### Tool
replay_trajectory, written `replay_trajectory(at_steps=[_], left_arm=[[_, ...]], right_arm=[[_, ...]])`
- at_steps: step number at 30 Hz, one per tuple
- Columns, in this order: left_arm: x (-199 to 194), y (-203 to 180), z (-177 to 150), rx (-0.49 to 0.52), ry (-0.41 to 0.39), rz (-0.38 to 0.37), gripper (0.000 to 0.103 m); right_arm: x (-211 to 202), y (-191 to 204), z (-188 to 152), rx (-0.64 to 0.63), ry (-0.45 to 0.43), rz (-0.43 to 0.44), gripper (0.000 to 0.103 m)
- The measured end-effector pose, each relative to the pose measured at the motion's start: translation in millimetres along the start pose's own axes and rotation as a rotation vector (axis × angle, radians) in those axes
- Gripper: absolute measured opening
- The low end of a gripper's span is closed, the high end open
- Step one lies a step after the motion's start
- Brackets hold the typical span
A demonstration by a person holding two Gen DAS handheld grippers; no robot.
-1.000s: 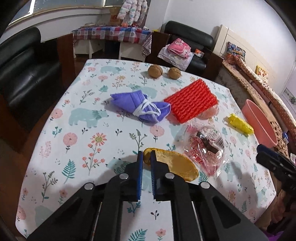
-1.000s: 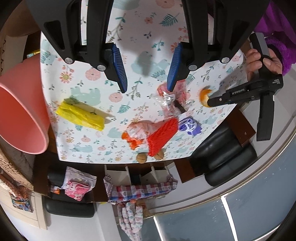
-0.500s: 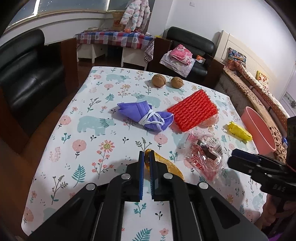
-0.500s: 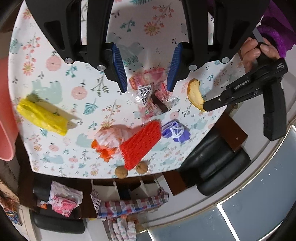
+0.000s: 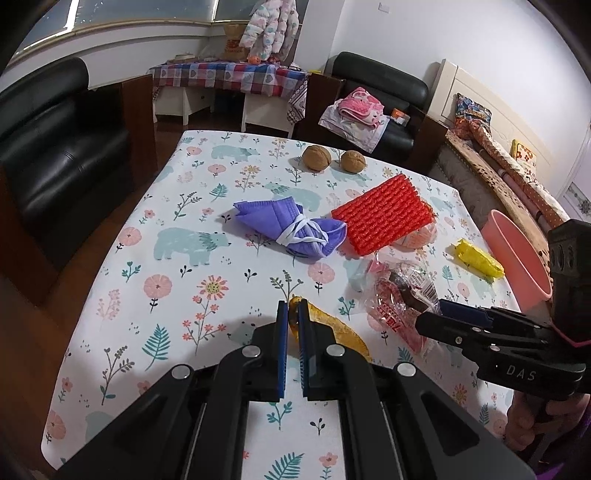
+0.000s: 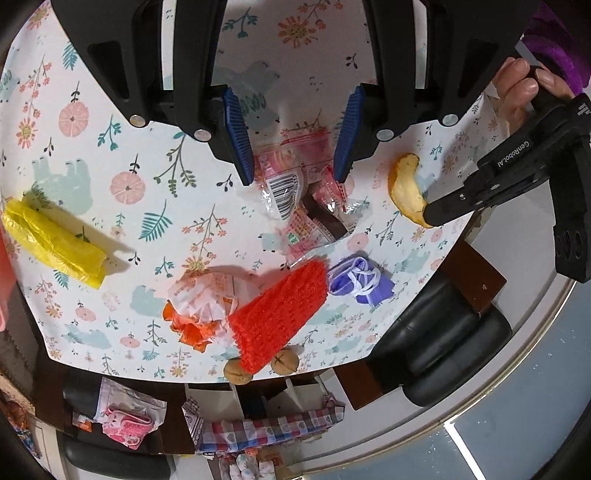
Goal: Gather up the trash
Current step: 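Grasp the yellow peel with the left tool while the right tool grasps the clear candy wrapper, then carry the yellow peel and candy wrapper over the pink bucket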
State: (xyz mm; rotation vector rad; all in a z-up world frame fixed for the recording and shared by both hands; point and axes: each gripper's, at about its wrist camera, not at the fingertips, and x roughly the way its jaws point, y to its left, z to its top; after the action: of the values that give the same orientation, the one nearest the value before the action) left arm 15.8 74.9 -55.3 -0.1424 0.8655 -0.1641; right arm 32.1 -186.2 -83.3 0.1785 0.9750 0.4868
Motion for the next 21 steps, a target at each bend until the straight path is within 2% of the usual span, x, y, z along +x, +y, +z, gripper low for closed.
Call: replay_trajectory(at_steps=[4, 5, 6, 11, 21], left_arm=[[-0.6, -0.9, 0.1, 0.003, 0.0, -0.002, 0.005], [-1.0, -1.4, 0.0, 0.003, -0.001, -0.003, 0.005], [-1.8, -2.4, 0.4, 0.006, -0.001, -0.005, 0.005], [-6.6, -8.2, 5.7, 0.023, -0.015, -0.015, 0.005], [-16.2, -35.7, 21.6, 0.068, -0.046, -0.052, 0.005]], right_arm=[[-0.5, 1.0, -2.8, -0.026, -0.008, -0.017, 0.032], [-1.5, 1.0, -2.9, -0.028, -0.01, -0.014, 0.019], [-3.0, 0.7, -3.1, -0.03, -0.013, -0.013, 0.018], [-19.0, -5.7, -5.0, -0.023, -0.049, -0.006, 0.013], [-63.8, -25.9, -3.7, 0.023, -0.168, -0.011, 0.013]])
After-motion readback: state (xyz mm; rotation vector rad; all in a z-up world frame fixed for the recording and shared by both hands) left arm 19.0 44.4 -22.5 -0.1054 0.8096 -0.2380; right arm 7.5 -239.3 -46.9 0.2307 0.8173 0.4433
